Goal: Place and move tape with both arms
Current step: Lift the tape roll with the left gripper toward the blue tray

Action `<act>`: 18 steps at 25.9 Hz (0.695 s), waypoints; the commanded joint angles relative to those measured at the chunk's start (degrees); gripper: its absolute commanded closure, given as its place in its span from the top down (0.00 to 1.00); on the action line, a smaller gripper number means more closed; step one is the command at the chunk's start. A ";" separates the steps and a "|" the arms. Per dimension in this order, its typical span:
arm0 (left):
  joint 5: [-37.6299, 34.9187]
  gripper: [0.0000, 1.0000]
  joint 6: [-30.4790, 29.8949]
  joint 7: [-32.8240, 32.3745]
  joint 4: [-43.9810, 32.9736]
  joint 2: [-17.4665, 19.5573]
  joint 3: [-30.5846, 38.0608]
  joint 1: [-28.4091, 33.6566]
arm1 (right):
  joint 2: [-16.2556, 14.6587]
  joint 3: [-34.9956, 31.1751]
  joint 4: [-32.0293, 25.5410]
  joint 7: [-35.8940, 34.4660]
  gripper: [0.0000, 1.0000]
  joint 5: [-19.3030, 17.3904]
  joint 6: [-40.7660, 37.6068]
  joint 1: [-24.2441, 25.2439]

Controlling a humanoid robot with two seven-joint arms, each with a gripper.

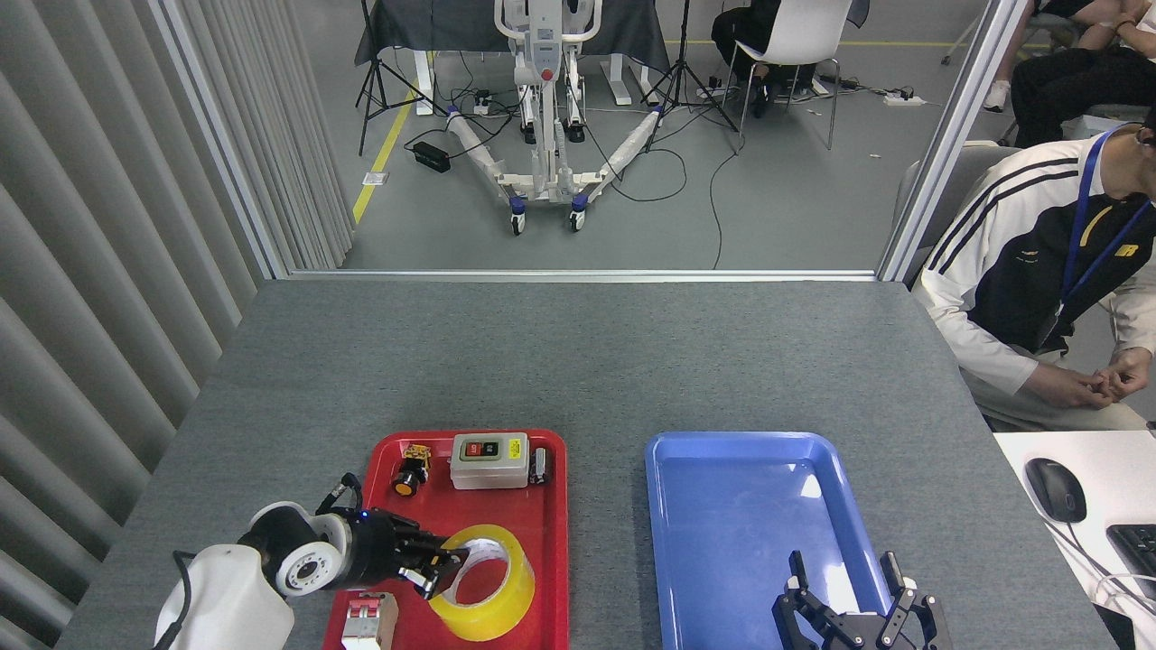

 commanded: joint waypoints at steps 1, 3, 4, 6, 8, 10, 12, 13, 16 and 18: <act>12.63 0.00 -8.33 1.06 -0.01 -3.79 5.34 -0.69 | 0.00 -0.05 0.08 0.08 1.00 0.00 -0.02 0.17; 18.26 0.00 -8.33 2.73 0.26 -5.02 5.34 -0.60 | 0.00 0.04 0.08 0.08 1.00 0.00 -0.02 0.17; 19.93 0.00 -8.33 3.61 0.34 -5.64 5.26 -0.42 | 0.00 0.04 0.08 -0.01 1.00 0.00 -0.02 0.17; 21.34 0.00 -8.33 4.84 1.05 -8.10 5.43 -0.07 | 0.00 0.04 0.17 -0.01 1.00 0.00 -0.02 0.17; 21.69 0.00 -8.33 5.37 3.33 -10.65 5.96 0.37 | 0.00 0.04 0.08 -0.10 1.00 0.00 -0.11 0.26; 22.83 0.00 -8.33 6.60 6.76 -13.20 6.22 0.37 | 0.00 0.13 0.08 -0.45 1.00 0.00 -0.90 0.43; 23.09 0.00 -8.33 7.48 8.08 -14.34 6.40 0.37 | -0.18 0.04 0.17 -1.33 1.00 0.09 -4.24 0.61; 23.18 0.00 -8.33 7.65 8.08 -14.78 6.49 0.37 | -0.62 -0.05 0.35 -3.09 1.00 0.18 -6.87 0.70; 23.27 0.00 -8.33 8.62 8.17 -16.10 6.66 0.37 | -1.67 -2.07 0.52 -10.91 1.00 0.18 -16.98 1.75; 23.36 0.00 -8.33 9.85 8.17 -16.36 6.66 0.37 | -1.76 -2.42 0.52 -13.02 1.00 0.18 -23.31 1.84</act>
